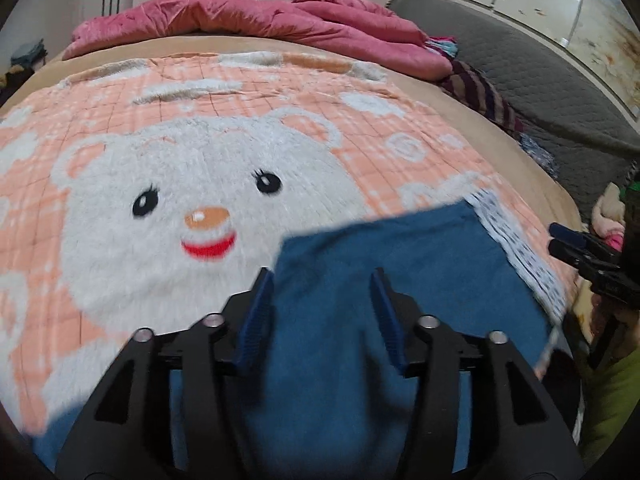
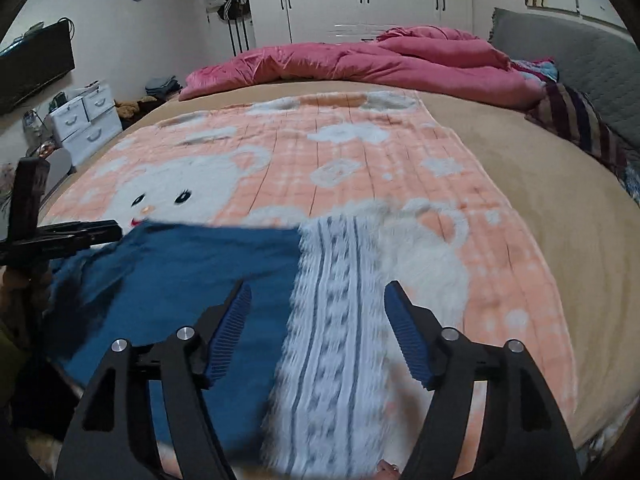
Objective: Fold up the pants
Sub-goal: 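Open both tools to release the folded skirt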
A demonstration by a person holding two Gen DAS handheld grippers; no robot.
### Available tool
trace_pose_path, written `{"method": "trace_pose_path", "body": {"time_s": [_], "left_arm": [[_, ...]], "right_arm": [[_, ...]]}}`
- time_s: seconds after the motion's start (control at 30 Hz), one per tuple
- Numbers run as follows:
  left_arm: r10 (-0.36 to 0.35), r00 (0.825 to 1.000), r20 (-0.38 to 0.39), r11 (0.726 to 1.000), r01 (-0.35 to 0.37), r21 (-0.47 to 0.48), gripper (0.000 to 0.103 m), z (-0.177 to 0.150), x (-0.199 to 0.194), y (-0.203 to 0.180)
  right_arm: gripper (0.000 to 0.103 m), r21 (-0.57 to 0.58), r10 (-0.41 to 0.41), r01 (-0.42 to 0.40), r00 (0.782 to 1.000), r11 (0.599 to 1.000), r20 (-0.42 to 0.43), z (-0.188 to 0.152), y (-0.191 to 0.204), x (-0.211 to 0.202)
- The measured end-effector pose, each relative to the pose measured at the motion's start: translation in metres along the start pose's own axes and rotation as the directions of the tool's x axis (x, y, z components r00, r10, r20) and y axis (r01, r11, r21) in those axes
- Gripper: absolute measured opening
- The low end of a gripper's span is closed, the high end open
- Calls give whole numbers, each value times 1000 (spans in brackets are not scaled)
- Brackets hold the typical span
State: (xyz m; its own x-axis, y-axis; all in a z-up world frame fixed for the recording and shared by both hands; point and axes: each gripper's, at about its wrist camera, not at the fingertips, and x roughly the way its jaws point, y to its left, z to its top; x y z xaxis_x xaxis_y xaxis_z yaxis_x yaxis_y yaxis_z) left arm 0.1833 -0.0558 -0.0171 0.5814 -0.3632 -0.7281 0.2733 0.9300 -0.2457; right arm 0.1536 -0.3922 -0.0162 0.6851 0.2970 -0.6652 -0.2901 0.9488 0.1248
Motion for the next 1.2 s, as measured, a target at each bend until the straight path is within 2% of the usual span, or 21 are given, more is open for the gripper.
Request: {"method": "trace_pose_path", "body": {"time_s": [0.1, 0.2, 0.33, 0.43, 0.57, 0.63, 0.7, 0.83, 0.9, 1.03, 1.07, 1.13, 1.17, 1.2], "left_arm": [[-27, 999, -16, 1000, 28, 14, 46, -25, -16, -11], [-36, 999, -26, 999, 37, 39, 46, -49, -30, -22], [-6, 999, -34, 997, 8, 70, 46, -77, -49, -32], [14, 999, -30, 996, -12, 92, 46, -94, -65, -34], [-18, 999, -38, 995, 22, 101, 46, -111, -75, -40], [-28, 999, -39, 994, 32, 108, 46, -112, -73, -45], [-6, 999, -37, 993, 10, 115, 46, -110, -68, -52], [-41, 997, -67, 982, 53, 180, 46, -118, -58, -76], [-11, 998, -66, 971, 26, 236, 46, -125, -52, -87], [27, 998, -51, 953, -10, 303, 46, -128, -45, -99], [35, 998, -44, 947, -19, 320, 43, -127, -44, -101], [48, 998, -38, 939, -33, 341, 25, -126, -39, -103], [45, 998, -53, 938, -24, 346, 11, -126, -35, -103], [49, 997, -62, 936, -24, 352, 5, -127, -31, -103]], "right_arm": [[68, 28, 38, -38, 999, 999, 13, -19, 9, -17], [68, -15, 69, -69, 998, 997, -1, -32, 29, -27], [68, -35, 34, -35, 999, 999, -28, -42, 42, -29], [68, 20, -57, 57, 998, 998, -33, -48, 27, -31], [68, 156, -65, 75, 996, 985, -65, -57, -4, -27], [68, 184, -54, 69, 995, 980, -84, -60, -11, -23], [68, 180, -54, 69, 995, 981, -84, -62, -13, -23], [68, 208, -40, 63, 993, 976, -112, -66, -21, -18], [68, 223, -38, 65, 992, 973, -124, -67, -26, -14], [68, 264, 16, 18, 992, 964, -124, -70, -32, -10], [67, 261, 18, 15, 992, 965, -124, -69, -31, -9], [61, 251, 20, 12, 992, 968, -125, -68, -30, -8], [52, 250, 21, 11, 992, 968, -124, -67, -30, -7], [39, 242, 33, -2, 992, 970, -122, -66, -28, -7]]}}
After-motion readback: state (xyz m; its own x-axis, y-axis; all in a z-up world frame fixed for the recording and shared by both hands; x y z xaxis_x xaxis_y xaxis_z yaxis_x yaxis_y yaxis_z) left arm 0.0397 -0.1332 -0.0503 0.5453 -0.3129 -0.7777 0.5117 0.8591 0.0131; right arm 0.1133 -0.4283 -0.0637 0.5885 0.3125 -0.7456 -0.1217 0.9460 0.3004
